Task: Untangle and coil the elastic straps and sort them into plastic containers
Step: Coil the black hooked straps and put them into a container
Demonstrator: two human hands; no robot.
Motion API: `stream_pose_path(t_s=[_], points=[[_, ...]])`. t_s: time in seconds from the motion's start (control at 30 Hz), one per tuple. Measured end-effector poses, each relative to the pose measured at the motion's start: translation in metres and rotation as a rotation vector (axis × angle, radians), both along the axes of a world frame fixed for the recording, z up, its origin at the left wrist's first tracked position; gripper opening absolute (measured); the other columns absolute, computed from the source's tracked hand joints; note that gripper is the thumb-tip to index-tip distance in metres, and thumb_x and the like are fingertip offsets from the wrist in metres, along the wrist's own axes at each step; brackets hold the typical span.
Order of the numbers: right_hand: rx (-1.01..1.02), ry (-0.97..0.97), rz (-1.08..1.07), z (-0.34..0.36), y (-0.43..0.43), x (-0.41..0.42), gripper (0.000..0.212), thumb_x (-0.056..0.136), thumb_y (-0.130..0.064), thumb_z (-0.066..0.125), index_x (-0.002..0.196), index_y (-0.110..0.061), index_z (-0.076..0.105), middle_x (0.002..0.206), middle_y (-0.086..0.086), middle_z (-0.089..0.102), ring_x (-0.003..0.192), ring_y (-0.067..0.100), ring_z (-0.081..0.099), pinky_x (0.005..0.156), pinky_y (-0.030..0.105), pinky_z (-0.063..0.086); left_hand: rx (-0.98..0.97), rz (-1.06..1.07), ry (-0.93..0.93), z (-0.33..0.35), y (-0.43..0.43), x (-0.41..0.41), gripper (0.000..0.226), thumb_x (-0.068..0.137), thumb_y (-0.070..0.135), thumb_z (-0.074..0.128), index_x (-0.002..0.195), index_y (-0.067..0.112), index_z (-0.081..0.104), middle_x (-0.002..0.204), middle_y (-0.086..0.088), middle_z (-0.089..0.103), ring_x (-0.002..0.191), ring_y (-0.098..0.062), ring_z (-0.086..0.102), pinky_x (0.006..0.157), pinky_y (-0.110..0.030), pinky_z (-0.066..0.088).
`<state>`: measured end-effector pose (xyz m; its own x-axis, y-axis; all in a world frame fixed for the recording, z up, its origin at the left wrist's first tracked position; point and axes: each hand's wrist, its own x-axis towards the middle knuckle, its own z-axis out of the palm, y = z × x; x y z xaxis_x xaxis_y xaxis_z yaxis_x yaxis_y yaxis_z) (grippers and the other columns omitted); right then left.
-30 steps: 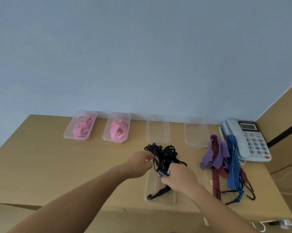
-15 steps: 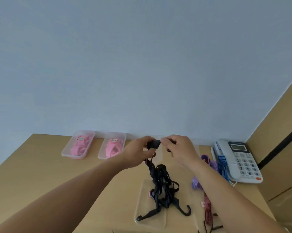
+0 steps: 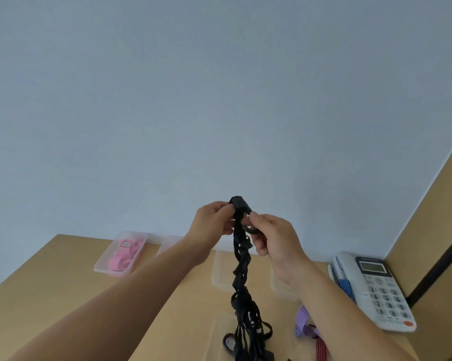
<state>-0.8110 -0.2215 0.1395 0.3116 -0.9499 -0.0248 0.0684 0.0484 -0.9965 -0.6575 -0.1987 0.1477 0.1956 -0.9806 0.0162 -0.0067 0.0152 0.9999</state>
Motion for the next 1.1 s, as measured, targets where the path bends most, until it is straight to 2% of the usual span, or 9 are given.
stream_pose_path(t_s=[0.17,0.33,0.43,0.57,0.67,0.83,0.9,0.97,1.1], points=[[-0.085,0.057,0.000,0.007,-0.002,-0.004,0.027,0.092,-0.029,0.063,0.071,-0.016,0.075,0.054,-0.005,0.053,0.045,0.010,0.042,0.043,0.018,0.034,0.021,-0.148,0.062,0.007,0.007,0.001,0.041,0.087,0.041,0.050,0.105,0.010,0.071,0.101,-0.007,0.076,0.096,-0.023,0.072,0.089,-0.039,0.051],[-0.210,0.070,0.015,0.021,-0.012,-0.013,0.031,0.094,-0.029,0.060,0.075,-0.007,0.072,0.063,-0.009,0.067,0.052,0.004,0.051,0.048,0.013,0.039,0.012,-0.190,0.009,0.027,0.012,0.006,0.040,0.091,0.035,0.057,0.115,0.004,0.063,0.103,-0.015,0.075,0.096,-0.034,0.072,0.084,-0.043,0.057],[-0.274,0.065,0.050,0.025,-0.014,-0.008,0.029,0.095,-0.032,0.059,0.078,-0.016,0.074,0.076,-0.009,0.072,0.066,0.000,0.060,0.057,0.012,0.045,-0.022,-0.218,0.090,0.045,0.013,0.004,0.036,0.099,0.026,0.055,0.111,-0.007,0.058,0.104,-0.025,0.072,0.096,-0.042,0.070,0.077,-0.041,0.059],[-0.237,-0.096,-0.008,0.017,-0.006,0.005,0.043,0.091,-0.054,0.049,0.102,-0.014,0.063,0.095,-0.003,0.071,0.093,0.016,0.066,0.080,0.034,0.052,-0.083,-0.171,0.134,0.062,0.009,0.005,0.025,0.100,0.020,0.055,0.104,-0.005,0.060,0.104,-0.024,0.072,0.096,-0.040,0.071,0.077,-0.038,0.060],[-0.228,-0.125,0.057,0.012,0.002,0.016,0.049,0.086,-0.057,0.049,0.110,-0.016,0.056,0.101,0.012,0.067,0.097,0.030,0.064,0.092,0.045,0.051,-0.128,-0.132,0.276,0.064,0.005,0.014,0.021,0.101,0.020,0.054,0.099,0.000,0.061,0.105,-0.023,0.072,0.098,-0.036,0.071,0.078,-0.037,0.060],[-0.150,0.108,0.129,0.013,0.000,0.031,0.026,0.086,-0.038,0.067,0.100,-0.017,0.063,0.070,-0.001,0.066,0.069,0.018,0.065,0.075,0.049,0.056,-0.146,-0.131,0.354,0.050,-0.002,0.040,0.020,0.101,0.017,0.053,0.108,-0.001,0.055,0.110,-0.022,0.071,0.104,-0.034,0.070,0.078,-0.038,0.060],[-0.099,0.155,0.149,0.012,0.002,0.034,0.029,0.087,-0.037,0.067,0.098,-0.011,0.061,0.072,0.000,0.066,0.063,0.017,0.063,0.061,0.039,0.055,-0.199,-0.088,0.329,0.047,-0.005,0.054,0.018,0.100,0.015,0.054,0.110,0.000,0.053,0.110,-0.021,0.072,0.103,-0.033,0.070,0.076,-0.037,0.060],[-0.113,0.263,0.176,0.009,0.006,0.042,0.035,0.085,-0.042,0.065,0.090,-0.008,0.058,0.071,-0.001,0.066,0.057,0.015,0.057,0.055,0.029,0.047,-0.244,-0.042,0.218,0.043,-0.008,0.067,0.014,0.099,0.012,0.056,0.109,0.003,0.054,0.106,-0.019,0.072,0.101,-0.030,0.072,0.078,-0.037,0.060],[-0.220,0.312,0.057,0.012,0.010,0.056,0.041,0.083,-0.045,0.061,0.084,-0.005,0.053,0.057,-0.004,0.055,0.052,0.013,0.048,0.057,0.031,0.041,-0.170,-0.120,-0.075,0.025,-0.008,0.086,0.010,0.098,0.013,0.059,0.108,0.011,0.059,0.100,-0.014,0.073,0.095,-0.026,0.072,0.080,-0.038,0.059]])
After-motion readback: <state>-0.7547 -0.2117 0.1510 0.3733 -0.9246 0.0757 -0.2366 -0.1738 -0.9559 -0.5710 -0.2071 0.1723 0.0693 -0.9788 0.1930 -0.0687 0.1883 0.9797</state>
